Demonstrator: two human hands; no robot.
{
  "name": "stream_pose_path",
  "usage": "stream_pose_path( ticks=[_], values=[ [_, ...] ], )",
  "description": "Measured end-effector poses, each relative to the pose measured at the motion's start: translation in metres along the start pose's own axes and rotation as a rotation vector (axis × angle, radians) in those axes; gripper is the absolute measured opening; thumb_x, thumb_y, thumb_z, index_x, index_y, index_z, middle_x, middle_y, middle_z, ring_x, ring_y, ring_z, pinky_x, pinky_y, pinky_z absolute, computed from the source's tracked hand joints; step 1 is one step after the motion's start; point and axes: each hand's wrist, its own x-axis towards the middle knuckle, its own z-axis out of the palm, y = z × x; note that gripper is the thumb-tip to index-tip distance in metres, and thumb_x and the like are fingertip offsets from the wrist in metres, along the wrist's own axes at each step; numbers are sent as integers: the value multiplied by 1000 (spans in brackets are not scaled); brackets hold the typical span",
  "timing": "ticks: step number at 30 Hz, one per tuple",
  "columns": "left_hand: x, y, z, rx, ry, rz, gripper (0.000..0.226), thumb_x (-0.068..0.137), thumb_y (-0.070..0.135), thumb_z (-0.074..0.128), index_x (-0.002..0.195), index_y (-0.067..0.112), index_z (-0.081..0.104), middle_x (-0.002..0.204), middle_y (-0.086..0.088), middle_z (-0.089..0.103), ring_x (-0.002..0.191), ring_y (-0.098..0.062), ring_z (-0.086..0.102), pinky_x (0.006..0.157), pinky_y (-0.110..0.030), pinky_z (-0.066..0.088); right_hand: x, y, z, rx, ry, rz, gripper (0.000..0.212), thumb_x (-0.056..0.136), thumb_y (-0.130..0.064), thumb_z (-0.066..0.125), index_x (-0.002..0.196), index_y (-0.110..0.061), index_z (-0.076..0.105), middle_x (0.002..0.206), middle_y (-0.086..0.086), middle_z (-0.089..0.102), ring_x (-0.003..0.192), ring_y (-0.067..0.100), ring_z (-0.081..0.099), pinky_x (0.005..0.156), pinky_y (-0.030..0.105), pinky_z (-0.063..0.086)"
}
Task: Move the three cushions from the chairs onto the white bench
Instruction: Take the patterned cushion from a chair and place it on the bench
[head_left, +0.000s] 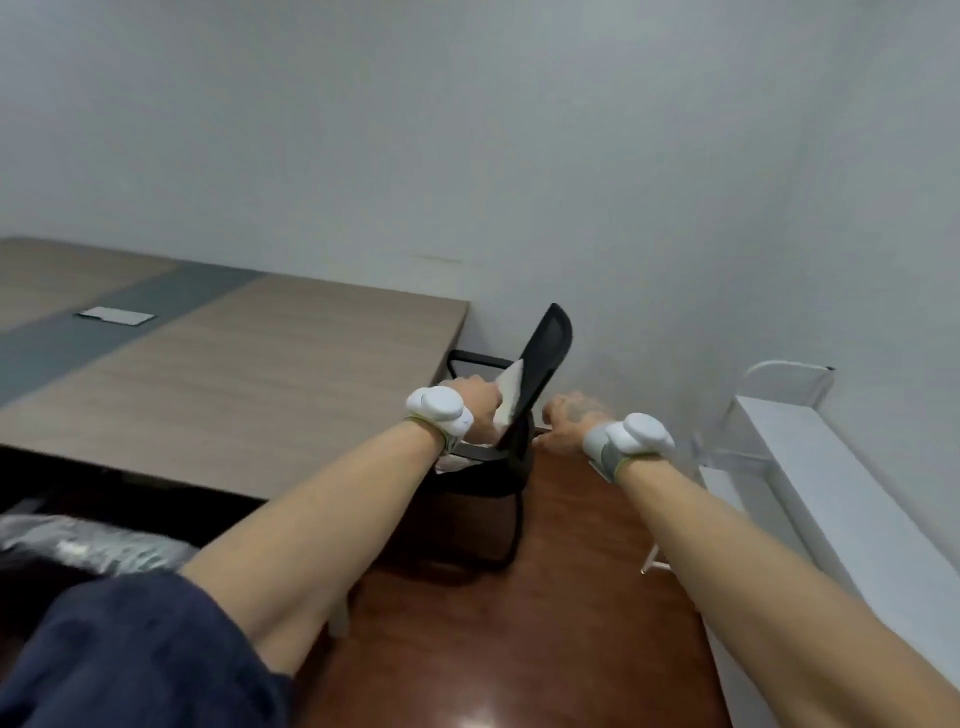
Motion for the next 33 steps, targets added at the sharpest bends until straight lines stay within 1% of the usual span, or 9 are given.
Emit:
stream_pose_path(
  ticks=[2,4,9,14,18,21,25,29,33],
  values=[
    [-20,-40,2,-12,-13,-43,30,76,25,60,103,14,66,97,-10,69,83,-34,66,64,-33,51,9,-42,1,-10,-14,-42,44,84,-42,62,118,-13,61,123,10,62,109,32,62,91,39,53],
    [-55,-101,5,-36,-45,-135,36,79,23,62,112,11,65,101,-11,69,90,-34,66,66,-33,50,19,-109,6,-32,-26,-102,48,84,-44,60,123,-15,59,126,10,59,112,32,60,94,40,52],
    [-142,-232,16,-48,-50,-305,41,81,18,60,120,8,62,111,-12,67,104,-34,62,83,-39,55,29,-254,20,-39,-51,-252,53,90,-46,61,131,-14,53,135,10,53,121,30,55,96,36,48],
    [-224,-332,20,-47,-17,-424,42,78,20,63,119,10,63,111,-12,67,99,-33,64,77,-34,53,32,-373,33,-18,-51,-391,53,93,-42,59,134,-10,49,140,13,50,127,30,50,99,35,43],
    [-275,-398,30,-68,-39,-530,43,76,23,66,117,12,64,112,-11,68,101,-32,64,83,-38,56,39,-456,43,-28,-84,-494,56,92,-43,60,136,-10,49,142,13,48,128,30,50,99,35,43],
    [-292,-426,37,-75,-43,-555,44,76,28,67,117,14,65,113,-8,68,102,-31,64,74,-29,51,50,-493,53,-40,-89,-550,56,90,-43,62,134,-9,52,139,14,51,126,31,51,99,36,45],
    [-298,-459,52,-80,-93,-612,36,74,30,69,108,18,68,105,-6,69,91,-28,66,63,-25,43,74,-529,72,-57,-132,-603,55,89,-45,62,131,-10,55,134,13,56,121,31,56,98,37,49],
    [-278,-499,57,-73,-119,-630,43,75,30,72,116,16,66,110,-8,69,93,-29,66,65,-28,48,115,-560,94,-48,-170,-623,55,89,-46,63,130,-10,56,133,13,57,119,30,57,94,34,49],
    [-255,-529,63,-44,-142,-624,41,73,26,71,112,17,68,109,-9,69,90,-28,65,68,-31,52,148,-582,116,-25,-218,-624,54,88,-47,63,128,-11,57,133,14,57,118,30,58,93,33,48]
  ],
)
